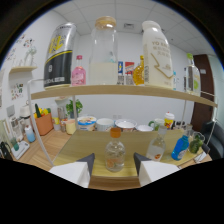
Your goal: Make me a cup of Vodka Sunrise.
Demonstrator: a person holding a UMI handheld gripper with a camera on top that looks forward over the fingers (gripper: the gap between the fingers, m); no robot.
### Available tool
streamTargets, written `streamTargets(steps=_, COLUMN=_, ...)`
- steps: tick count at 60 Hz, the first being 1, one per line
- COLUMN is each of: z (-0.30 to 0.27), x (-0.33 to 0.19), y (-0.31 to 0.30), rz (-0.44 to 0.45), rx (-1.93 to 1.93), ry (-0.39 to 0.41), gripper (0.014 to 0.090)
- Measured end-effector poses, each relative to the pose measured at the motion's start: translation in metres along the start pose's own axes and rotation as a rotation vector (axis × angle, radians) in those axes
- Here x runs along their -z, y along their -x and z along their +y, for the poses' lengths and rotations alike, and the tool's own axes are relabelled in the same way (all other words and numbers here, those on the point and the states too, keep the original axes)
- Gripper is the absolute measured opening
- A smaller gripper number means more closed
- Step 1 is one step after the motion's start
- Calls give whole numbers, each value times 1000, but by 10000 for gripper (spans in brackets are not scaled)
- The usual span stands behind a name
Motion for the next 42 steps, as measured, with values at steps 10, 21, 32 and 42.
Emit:
streamTargets(steps=10, z=3, x=-31, y=-5, rz=53, rx=-8, ry=14, gripper=443)
streamTargets(steps=21, z=3, x=-31, y=-5, rz=40, rx=-15, ry=1, gripper=366)
streamTargets(steps=32, z=-7, x=-12, y=-1, rz=-5, rx=9, ry=-36, gripper=357)
streamTargets(steps=42, z=-5, x=23, y=1, rz=-37, rx=10, ry=-51, gripper=356)
